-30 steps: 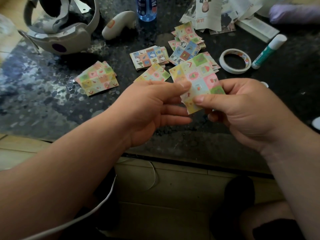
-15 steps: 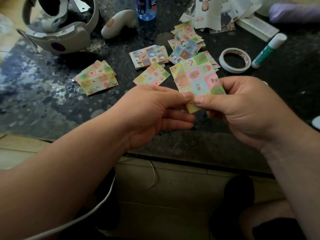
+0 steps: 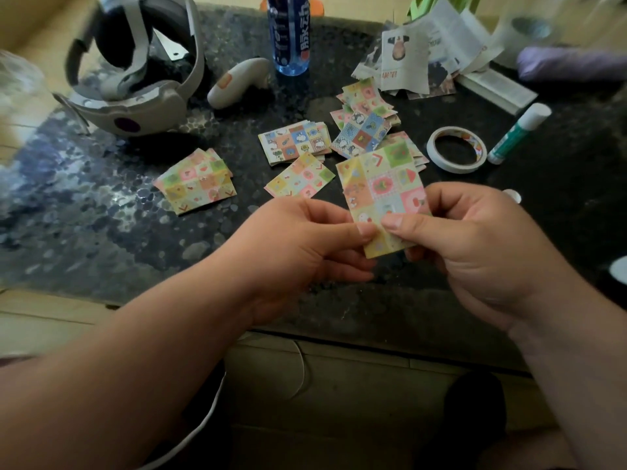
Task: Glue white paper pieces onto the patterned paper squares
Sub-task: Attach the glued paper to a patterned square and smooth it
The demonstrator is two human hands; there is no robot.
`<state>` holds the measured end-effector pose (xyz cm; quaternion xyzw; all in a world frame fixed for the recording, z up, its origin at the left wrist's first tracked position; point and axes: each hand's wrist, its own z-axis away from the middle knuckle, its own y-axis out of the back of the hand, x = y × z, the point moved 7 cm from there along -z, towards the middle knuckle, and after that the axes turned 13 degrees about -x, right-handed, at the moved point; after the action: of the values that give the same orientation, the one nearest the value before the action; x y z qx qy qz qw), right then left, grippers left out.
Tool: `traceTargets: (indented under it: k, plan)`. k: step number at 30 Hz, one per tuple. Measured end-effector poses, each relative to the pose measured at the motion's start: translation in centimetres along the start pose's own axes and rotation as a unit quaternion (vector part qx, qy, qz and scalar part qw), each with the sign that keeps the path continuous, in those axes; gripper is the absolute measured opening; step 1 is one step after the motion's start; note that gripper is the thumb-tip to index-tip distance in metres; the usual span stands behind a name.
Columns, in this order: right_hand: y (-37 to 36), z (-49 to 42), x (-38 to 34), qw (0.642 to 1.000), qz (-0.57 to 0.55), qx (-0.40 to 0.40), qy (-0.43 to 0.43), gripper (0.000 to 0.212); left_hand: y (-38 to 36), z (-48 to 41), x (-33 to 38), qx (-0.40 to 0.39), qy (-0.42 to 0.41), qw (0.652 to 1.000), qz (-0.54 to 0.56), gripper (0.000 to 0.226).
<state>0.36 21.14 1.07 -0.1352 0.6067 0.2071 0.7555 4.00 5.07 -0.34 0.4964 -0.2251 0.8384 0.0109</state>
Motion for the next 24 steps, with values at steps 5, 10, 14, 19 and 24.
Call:
traceTargets:
  k: [5, 10, 14, 19, 24]
  plan:
    - [-0.3, 0.0, -0.1, 1.0, 0.025, 0.01, 0.007, 0.04, 0.2, 0.1, 0.3, 0.011, -0.02, 1.0, 0.011, 0.009]
    - [-0.4, 0.1, -0.2, 1.0, 0.021, 0.01, 0.002, 0.03, 0.8, 0.4, 0.7, 0.044, -0.047, 0.998, 0.008, 0.018]
    - [-0.7, 0.3, -0.2, 1.0, 0.011, 0.018, 0.005, 0.031, 1.0, 0.5, 0.7, 0.048, -0.05, 0.998, -0.003, 0.013]
    - [-1.1, 0.3, -0.3, 1.0, -0.001, 0.015, 0.002, 0.032, 1.3, 0.8, 1.0, 0.068, -0.074, 0.995, 0.012, 0.015]
    - [-1.4, 0.2, -0.2, 1.0, 0.003, 0.016, -0.001, 0.025, 1.9, 1.0, 1.7, 0.092, -0.095, 0.991, 0.024, 0.01]
